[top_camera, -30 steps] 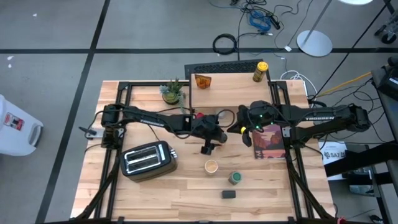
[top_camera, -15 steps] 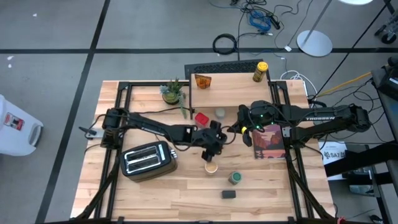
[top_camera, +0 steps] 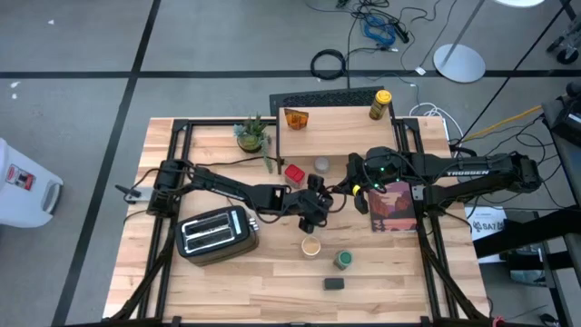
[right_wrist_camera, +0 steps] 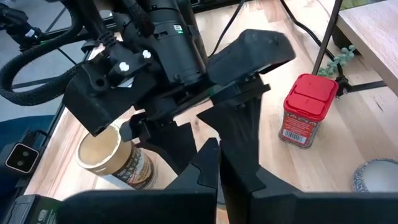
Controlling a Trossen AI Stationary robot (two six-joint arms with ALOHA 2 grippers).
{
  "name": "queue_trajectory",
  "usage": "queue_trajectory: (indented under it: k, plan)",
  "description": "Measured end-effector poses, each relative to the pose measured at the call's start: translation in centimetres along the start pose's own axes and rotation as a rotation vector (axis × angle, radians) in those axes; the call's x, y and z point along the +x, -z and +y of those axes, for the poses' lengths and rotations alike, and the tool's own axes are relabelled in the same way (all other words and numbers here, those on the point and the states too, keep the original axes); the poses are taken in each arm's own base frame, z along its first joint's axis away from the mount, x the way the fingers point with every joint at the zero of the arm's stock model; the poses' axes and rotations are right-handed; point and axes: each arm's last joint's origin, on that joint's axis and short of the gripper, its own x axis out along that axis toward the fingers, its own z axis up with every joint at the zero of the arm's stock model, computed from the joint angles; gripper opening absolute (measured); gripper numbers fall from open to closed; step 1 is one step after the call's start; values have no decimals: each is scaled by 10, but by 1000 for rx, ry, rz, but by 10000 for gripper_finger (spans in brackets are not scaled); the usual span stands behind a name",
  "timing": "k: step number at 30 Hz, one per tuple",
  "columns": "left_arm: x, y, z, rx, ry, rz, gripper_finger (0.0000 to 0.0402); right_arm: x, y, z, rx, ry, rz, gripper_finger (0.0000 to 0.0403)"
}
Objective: Shelf spices
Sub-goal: Put the black seasoning bottle on the shelf
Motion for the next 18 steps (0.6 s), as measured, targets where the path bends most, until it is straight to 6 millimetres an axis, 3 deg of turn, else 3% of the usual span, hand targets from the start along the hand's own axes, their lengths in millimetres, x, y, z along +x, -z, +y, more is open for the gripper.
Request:
queue_trajectory:
  k: [5,18]
  plan:
    - [0,-2,3,-34,30,-12,308,0,0,0,-1,0,0,0]
    - [7,12,45,-376,227,-47,311,0,1,0,-5,15,4,0]
